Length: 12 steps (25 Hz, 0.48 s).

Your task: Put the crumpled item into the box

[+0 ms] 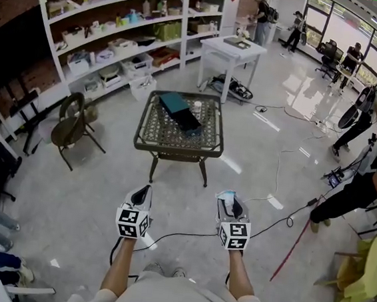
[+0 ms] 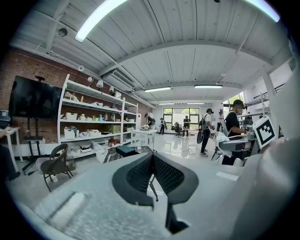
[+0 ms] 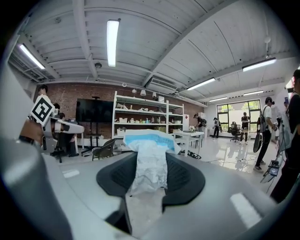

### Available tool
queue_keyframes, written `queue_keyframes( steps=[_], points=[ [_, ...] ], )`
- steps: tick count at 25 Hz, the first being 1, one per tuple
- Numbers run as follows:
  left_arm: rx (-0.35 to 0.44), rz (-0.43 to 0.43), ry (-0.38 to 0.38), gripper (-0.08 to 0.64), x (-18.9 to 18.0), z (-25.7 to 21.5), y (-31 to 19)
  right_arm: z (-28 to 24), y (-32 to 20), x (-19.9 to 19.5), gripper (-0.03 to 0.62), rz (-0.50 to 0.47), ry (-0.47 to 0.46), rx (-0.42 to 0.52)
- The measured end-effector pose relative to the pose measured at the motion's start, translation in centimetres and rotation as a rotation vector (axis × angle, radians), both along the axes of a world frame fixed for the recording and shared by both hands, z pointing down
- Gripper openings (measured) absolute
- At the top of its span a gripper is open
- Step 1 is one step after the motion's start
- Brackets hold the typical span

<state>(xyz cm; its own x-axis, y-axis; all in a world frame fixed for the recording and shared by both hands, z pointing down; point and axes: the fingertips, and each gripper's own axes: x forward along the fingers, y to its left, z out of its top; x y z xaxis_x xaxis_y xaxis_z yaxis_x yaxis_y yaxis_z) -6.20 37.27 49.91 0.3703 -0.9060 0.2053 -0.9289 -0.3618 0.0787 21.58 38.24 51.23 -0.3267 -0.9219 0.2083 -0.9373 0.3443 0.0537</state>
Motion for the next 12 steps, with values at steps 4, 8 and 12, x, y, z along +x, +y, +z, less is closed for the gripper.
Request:
queue_keyframes(
  steps=[4,8,12],
  points=[
    [-0.005,-0.002,-0.010,0.006,0.7,0.2,-0.4,0.1,-0.6,1.0,0.161,-0.002,-0.007,0.001],
    [-0.015,0.001,-0.014,0.006,1.0,1.0,-1.3,1.0,-1.5,1.0,0.161,-0.001,-0.011,-0.012],
    [-0.019,0.004,-0.010,0.006,0.9,1.5,-3.0,1.7,-3.0,0.4,0.161,-0.008,-0.009,-0.023]
  ],
)
